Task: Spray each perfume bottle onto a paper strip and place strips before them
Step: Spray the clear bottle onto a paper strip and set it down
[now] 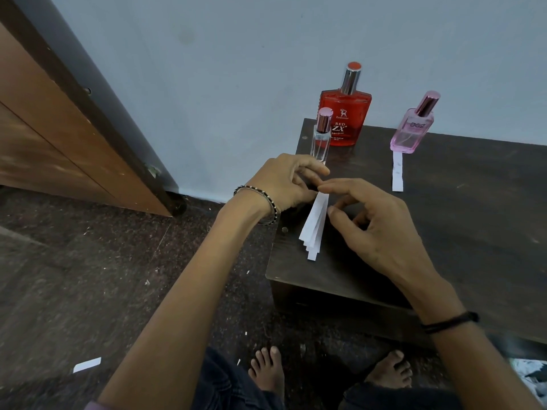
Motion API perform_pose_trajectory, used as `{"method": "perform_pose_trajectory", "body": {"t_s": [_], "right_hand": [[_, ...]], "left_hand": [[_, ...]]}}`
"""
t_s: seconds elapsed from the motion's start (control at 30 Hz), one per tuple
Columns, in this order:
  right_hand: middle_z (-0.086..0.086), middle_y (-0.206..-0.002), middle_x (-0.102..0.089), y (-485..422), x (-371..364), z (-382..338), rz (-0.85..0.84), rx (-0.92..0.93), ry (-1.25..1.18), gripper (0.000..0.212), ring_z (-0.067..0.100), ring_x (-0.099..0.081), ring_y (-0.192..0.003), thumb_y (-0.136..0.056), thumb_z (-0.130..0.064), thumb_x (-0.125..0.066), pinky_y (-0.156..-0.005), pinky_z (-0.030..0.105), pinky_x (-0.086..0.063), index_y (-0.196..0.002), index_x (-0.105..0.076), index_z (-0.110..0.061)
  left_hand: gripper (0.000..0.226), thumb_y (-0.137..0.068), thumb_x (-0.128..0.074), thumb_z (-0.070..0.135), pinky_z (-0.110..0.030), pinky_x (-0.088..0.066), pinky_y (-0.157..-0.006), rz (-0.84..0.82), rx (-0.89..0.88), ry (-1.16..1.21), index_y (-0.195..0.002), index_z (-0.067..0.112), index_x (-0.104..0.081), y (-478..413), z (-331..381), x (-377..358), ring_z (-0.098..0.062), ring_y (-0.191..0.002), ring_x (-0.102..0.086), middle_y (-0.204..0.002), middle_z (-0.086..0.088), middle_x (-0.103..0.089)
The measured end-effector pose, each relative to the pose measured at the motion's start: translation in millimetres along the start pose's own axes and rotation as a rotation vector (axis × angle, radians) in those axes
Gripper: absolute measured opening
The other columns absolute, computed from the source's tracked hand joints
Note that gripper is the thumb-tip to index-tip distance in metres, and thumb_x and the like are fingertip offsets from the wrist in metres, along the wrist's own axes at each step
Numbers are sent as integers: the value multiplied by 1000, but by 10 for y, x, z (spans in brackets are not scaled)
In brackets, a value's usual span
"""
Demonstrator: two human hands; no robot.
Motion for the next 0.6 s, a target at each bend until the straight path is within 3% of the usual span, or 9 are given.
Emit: {"method": "perform_pose_trajectory", "body": {"t_s": [0.07,0.23,0.6], "right_hand": [[-15,-115,-66,2,15,27,4,-30,-33,35,4,-67,-90,-91,-4,-66,-67,15,-55,-121,-70,-21],[-8,-111,-71,6,-13,91,12,-104,-143,32,8,-72,-90,-93,-9,-69,-69,28,-62,-124,-68,-19],[-12,-111,-68,5,-59,52,10,-87,-113,35,2,-69,-96,-89,-5,-72,-75,23,-60,-122,-68,-16]], "left_hand": [[39,-83,-77,8,-13,-51,-54,1,3,14,-120,15,-67,0,4,1,-9,-64,-62,-93,8,-71],[38,-82,-80,16,-11,-49,-56,13,-1,14,-118,16,-68,-1,-8,-12,-6,-63,-60,-98,4,-74],[37,-84,-76,7,-8,-45,-54,8,-6,-4,-119,15,-68,-14,-14,-15,-4,-63,-60,-98,3,-73]]}}
Point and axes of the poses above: each hand's wrist, its own y-axis away from the middle knuckle, its own x-axis out of the back of the hand, z = x × y, the point moved 5 cm from there along -y, towards the middle knuckle
